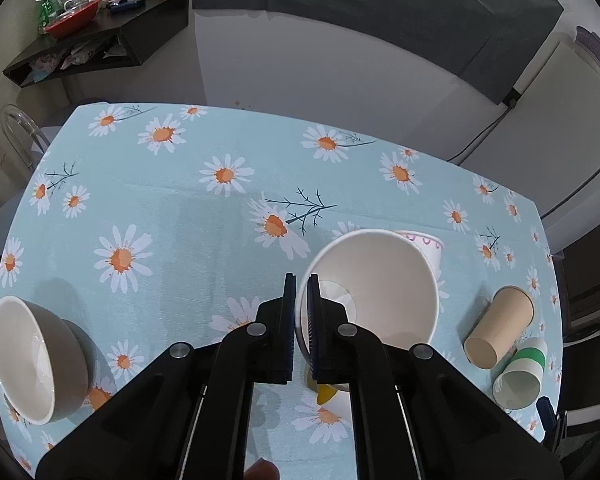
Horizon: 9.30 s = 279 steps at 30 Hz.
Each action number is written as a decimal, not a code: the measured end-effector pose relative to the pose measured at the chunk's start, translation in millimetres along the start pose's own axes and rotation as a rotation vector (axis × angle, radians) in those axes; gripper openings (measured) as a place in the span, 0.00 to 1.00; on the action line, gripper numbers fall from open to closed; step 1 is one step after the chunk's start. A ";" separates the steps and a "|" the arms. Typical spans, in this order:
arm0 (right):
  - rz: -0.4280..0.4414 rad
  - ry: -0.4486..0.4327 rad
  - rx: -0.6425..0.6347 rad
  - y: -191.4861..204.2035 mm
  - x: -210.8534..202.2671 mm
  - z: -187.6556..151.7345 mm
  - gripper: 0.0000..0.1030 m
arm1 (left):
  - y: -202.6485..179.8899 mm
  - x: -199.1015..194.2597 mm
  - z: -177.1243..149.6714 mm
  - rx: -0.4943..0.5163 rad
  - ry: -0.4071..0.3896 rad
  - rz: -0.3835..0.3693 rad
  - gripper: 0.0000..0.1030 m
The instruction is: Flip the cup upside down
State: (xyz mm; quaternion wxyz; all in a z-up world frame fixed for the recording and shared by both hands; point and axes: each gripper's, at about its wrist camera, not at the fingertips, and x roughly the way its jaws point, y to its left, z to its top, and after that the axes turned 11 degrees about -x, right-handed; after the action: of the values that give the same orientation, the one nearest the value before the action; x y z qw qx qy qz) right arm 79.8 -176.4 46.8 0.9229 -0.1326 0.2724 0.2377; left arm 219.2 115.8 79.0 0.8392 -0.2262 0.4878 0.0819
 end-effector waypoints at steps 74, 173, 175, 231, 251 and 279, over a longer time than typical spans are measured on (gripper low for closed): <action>-0.069 0.098 -0.064 1.5 -54.8 -67.0 0.92 | -0.5 -20.3 -198.5 0.002 0.085 -0.317 0.13; 0.397 0.354 0.395 -39.1 52.3 20.0 0.59 | -12.7 -33.9 -246.6 0.549 -0.170 -0.062 0.94; 0.365 0.317 0.366 -44.6 44.6 20.3 0.59 | -20.7 -35.0 -248.9 0.557 -0.172 -0.059 0.94; -0.031 -0.018 -0.125 34.9 -59.2 -17.8 0.85 | -37.4 -18.7 -280.5 0.446 -0.194 -0.069 0.94; -0.049 -0.047 0.092 -7.6 -43.8 -64.8 0.86 | -34.1 -33.5 -276.3 0.354 -0.358 -0.071 0.94; -0.050 -0.056 0.077 -4.5 -38.4 -72.1 0.88 | -23.0 -42.3 -279.1 0.295 -0.437 -0.069 0.94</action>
State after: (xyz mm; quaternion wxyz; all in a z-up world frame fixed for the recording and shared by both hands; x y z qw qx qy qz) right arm 22.0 -221.3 10.2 0.9402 -0.0969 0.2522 0.2074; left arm -12.2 -29.3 4.4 0.9508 -0.0951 0.2935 0.0281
